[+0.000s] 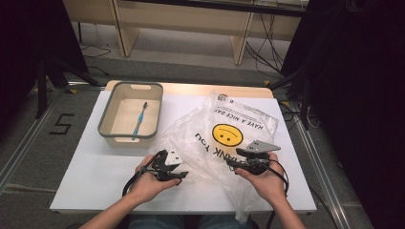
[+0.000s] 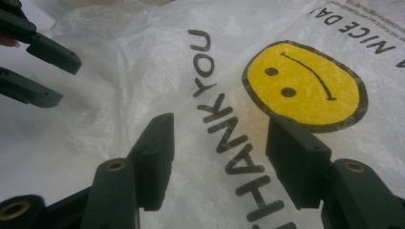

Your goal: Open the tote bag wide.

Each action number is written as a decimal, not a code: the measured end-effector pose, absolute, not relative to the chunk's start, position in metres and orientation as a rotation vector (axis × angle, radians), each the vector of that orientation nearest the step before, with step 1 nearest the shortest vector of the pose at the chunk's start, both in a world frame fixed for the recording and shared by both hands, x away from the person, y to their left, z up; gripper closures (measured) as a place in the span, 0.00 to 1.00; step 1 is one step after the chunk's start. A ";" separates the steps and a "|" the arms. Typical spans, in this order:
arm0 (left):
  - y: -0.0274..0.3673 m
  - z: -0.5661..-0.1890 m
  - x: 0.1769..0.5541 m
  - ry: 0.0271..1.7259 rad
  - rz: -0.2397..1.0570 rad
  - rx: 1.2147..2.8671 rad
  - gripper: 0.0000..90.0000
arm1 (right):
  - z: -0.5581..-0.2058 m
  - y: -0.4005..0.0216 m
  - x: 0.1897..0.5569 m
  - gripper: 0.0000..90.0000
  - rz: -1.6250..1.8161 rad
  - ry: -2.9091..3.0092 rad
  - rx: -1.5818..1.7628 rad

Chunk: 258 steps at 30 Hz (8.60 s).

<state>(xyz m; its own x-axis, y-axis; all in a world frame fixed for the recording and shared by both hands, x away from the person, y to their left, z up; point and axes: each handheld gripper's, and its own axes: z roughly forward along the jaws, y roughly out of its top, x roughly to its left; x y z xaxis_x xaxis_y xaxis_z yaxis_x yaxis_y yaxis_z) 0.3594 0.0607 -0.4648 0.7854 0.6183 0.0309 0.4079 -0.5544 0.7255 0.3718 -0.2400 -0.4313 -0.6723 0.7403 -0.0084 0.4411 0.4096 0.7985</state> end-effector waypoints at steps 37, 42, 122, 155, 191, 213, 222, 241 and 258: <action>0.027 -0.484 0.369 0.727 0.298 2.316 0.99 | -0.460 -0.193 0.379 0.50 0.997 2.589 0.866; 0.027 -0.485 0.369 0.732 0.297 2.311 0.99 | -0.463 -0.191 0.379 0.50 0.987 2.599 0.871; 0.023 -0.488 0.364 0.696 0.381 2.321 0.99 | -0.402 -0.202 0.389 1.00 1.215 2.201 0.954; 0.023 -0.488 0.364 0.702 0.377 2.310 0.99 | -0.379 -0.199 0.397 1.00 1.295 2.098 0.952; 0.037 -0.477 0.357 0.655 0.393 2.272 0.77 | -0.379 -0.200 0.398 1.00 1.305 2.084 0.964; 0.073 -0.460 0.340 0.600 0.378 2.219 0.41 | -0.381 -0.200 0.398 1.00 1.295 2.099 0.967; 0.094 -0.459 0.332 0.619 0.366 2.195 0.37 | -0.382 -0.201 0.398 1.00 1.293 2.092 0.966; 0.141 -0.461 0.332 0.754 0.432 2.114 0.32 | -0.382 -0.202 0.399 1.00 1.286 2.096 0.969; 0.163 -0.452 0.339 0.856 0.538 1.992 0.30 | -0.384 -0.204 0.399 1.00 1.284 2.099 0.980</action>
<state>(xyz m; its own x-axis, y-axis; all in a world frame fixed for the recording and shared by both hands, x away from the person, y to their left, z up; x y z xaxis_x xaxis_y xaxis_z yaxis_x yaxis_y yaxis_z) 0.3394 0.1635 -0.4517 0.6692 0.7417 0.0454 0.3621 -0.3788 0.8517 0.3993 -0.2040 -0.3837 -0.6235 0.7809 -0.0374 0.3223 0.3003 0.8977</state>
